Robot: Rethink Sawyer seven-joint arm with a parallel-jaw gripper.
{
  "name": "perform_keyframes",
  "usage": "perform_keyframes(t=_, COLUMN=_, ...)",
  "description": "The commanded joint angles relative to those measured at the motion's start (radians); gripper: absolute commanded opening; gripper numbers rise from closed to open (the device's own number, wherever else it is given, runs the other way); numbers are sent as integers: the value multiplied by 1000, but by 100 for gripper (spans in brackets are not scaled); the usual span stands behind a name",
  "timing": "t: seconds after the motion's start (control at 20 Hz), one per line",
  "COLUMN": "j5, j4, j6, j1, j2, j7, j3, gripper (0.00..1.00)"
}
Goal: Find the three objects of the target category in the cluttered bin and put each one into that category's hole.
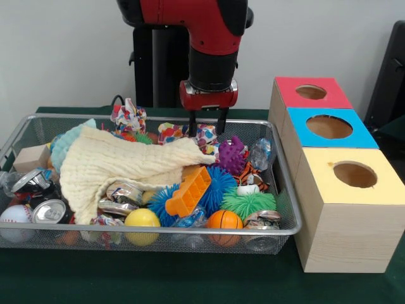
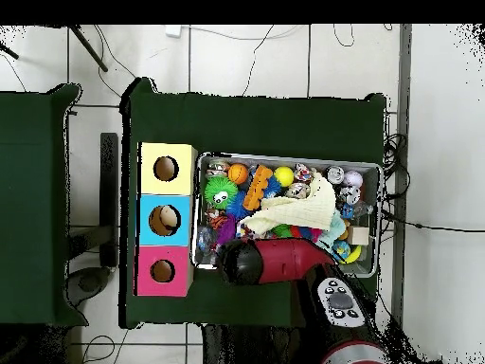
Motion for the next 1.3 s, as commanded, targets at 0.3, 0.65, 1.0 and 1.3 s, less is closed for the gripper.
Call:
perform_keyframes(t=0.3, j5=-8, j4=-126, j6=10, j1=6, j2=41, j7=113, j3=-26, gripper=100)
perform_keyframes(t=0.65, j5=-25, j4=-134, j6=0, j1=33, j2=32, j7=118, j3=-62, gripper=100)
perform_keyframes(t=1.0, j5=-25, j4=-149, j6=-16, j1=63, j2=42, j7=120, j3=-93, gripper=100)
perform_keyframes(t=1.3, j5=-19, j4=-154, j6=-43, j1=66, j2=65, j7=118, j3=-96, gripper=100)
